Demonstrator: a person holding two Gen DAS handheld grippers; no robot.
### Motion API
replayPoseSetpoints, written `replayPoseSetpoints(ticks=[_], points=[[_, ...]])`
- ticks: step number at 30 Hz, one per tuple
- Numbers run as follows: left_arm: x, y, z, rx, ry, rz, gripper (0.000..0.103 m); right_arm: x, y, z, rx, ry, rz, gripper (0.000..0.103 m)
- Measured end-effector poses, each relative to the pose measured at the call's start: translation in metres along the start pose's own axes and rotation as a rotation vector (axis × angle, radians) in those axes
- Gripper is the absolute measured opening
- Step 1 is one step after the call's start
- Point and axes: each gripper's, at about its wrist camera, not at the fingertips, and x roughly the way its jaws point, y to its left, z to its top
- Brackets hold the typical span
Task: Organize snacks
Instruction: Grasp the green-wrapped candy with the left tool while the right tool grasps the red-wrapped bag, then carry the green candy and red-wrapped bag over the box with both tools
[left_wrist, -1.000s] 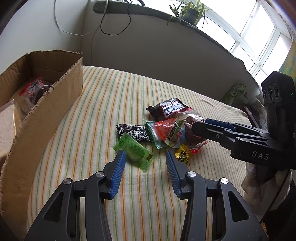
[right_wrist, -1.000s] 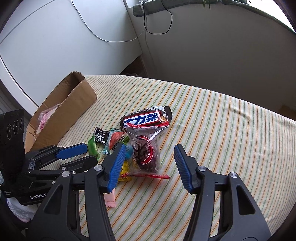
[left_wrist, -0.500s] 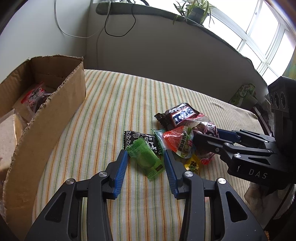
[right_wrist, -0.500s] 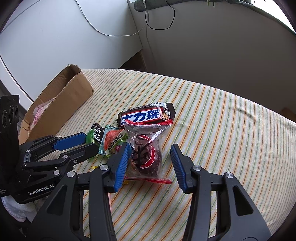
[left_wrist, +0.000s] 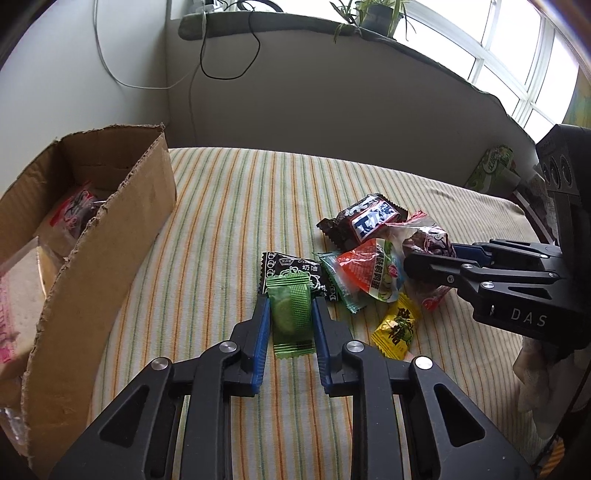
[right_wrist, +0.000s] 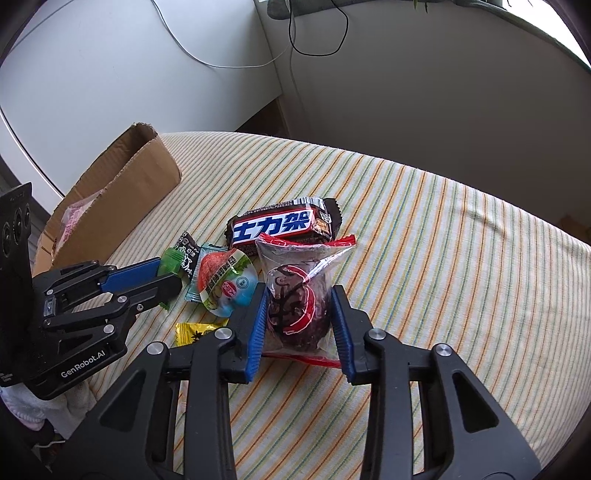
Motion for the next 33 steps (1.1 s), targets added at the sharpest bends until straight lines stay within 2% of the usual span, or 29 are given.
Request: replayPoseSetpoints(ticks=[4, 12, 20, 33], points=[[0.002, -0.011, 0.001, 0.046, 0.002, 0.020, 0.021, -0.001, 0.001, -0.001, -0.002, -0.005, -0.007, 0.034], [-0.005, -0.015, -0.002, 0.015, -0.016, -0.012, 0.020, -0.009, -0.002, -0.007, 0.014, -0.016, -0.008, 0.033], [-0.023, -0.014, -0.004, 0.001, -0.049, -0.035, 0.020, -0.033, 0.008, -0.007, 0.000, -0.054, -0.009, 0.033], [-0.074, 0.021, -0.006, -0.044, -0.140, -0.037, 0.020, -0.061, 0.064, 0.008, -0.071, -0.107, 0.035, 0.033]])
